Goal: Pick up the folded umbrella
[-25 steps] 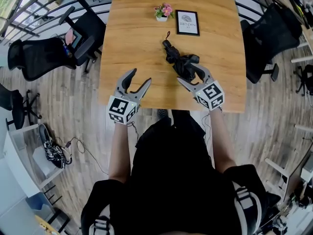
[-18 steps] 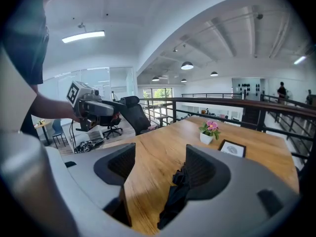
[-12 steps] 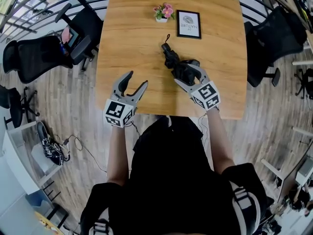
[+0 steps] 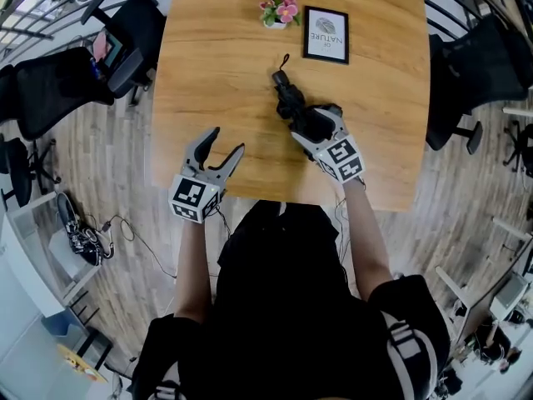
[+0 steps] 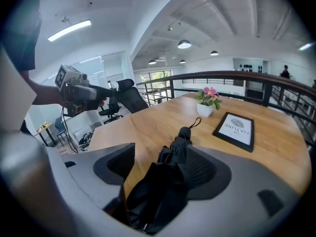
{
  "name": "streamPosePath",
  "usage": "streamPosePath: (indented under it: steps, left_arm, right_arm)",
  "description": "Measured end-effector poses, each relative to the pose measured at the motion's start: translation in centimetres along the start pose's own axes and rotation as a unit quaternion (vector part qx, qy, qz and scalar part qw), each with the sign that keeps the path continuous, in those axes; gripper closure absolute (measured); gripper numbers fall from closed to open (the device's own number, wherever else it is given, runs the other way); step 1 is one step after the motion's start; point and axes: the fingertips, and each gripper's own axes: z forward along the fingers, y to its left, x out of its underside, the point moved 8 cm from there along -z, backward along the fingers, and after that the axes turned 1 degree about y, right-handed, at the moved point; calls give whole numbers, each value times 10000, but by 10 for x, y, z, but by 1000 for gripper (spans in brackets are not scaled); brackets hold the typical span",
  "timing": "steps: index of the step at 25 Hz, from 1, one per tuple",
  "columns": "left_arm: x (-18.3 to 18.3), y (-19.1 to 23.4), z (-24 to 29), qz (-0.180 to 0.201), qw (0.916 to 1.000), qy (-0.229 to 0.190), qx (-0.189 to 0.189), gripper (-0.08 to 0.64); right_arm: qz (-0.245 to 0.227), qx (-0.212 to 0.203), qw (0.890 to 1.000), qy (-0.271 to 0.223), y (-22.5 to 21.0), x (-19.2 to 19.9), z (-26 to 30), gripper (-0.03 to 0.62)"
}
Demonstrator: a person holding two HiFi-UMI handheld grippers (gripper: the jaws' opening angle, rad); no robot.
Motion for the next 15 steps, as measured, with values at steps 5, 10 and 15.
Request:
streamPosePath:
  steps: [5, 10, 15]
  left_arm:
    - [10, 6, 6, -96, 9998, 153, -34, 282]
    - [15, 9, 11, -158, 9996, 218, -81, 282]
    - [19, 8, 14, -244, 9993, 253, -122, 282]
  right_arm:
    - [99, 35, 9997, 240, -11, 17, 18, 259]
    - [195, 44, 9988, 450, -18, 28, 31, 245]
    - [372, 32, 9965, 752, -20, 38, 46, 219]
